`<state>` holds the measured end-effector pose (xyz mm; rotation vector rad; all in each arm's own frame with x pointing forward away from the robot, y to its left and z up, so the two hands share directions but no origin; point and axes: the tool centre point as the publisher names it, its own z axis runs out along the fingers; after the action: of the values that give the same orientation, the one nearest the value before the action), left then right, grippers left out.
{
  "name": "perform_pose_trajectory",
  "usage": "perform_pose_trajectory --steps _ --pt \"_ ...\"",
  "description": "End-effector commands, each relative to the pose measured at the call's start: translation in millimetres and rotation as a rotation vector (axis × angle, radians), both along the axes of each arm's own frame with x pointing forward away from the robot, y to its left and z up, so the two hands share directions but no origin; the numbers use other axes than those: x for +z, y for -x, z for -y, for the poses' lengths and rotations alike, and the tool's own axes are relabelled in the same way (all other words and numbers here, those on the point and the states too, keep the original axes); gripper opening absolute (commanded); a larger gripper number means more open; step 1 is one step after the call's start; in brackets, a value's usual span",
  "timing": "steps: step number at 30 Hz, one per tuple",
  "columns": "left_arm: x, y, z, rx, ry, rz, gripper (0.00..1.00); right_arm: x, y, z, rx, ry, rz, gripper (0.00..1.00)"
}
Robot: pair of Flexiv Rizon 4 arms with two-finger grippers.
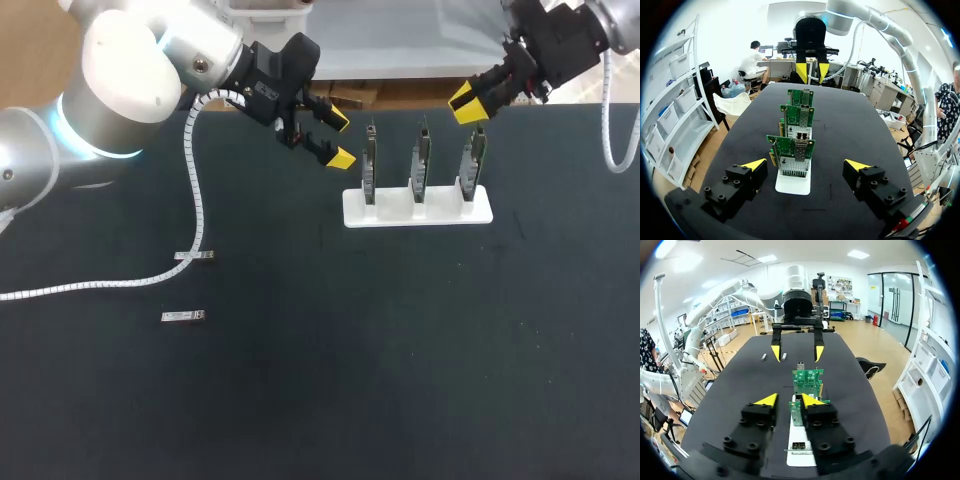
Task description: Pick up the optical module with the left hand, and insert it into the network port with the right hand.
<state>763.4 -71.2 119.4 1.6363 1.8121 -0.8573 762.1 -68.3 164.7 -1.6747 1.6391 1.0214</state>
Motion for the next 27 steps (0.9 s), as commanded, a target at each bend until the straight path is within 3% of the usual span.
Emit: perform_pose_trajectory --steps 1,14,15,19,23,27 --pt "0.8 -1.3 0.7 -0.001 -0.005 -0.004 1.0 -0.2 0.5 -0.4 -0.002 0.0 0.001 1.0" --pt "0.8 -1.3 0.7 -0.001 -0.005 -0.004 1.0 -0.2 0.5 -0.4 -0.002 0.0 0.001 1.0" --pt "4.1 -2.0 -0.1 -0.007 0.031 0.003 1.0 -0.2 0.5 -0.4 -0.002 0.0 0.001 1.0" --pt "17.7 -3.4 -9.4 0.005 0.042 0.043 1.0 -0.2 0.5 -0.4 -0.002 0.0 0.001 1.0" --pt "29.5 1.4 -29.5 0.025 0.028 0.071 1.0 -0.2 0.5 -0.4 -0.002 0.0 0.001 1.0" --pt "41.9 9.8 -54.0 0.034 -0.045 0.097 1.0 -0.2 0.5 -0.4 -0.002 0.0 0.001 1.0"
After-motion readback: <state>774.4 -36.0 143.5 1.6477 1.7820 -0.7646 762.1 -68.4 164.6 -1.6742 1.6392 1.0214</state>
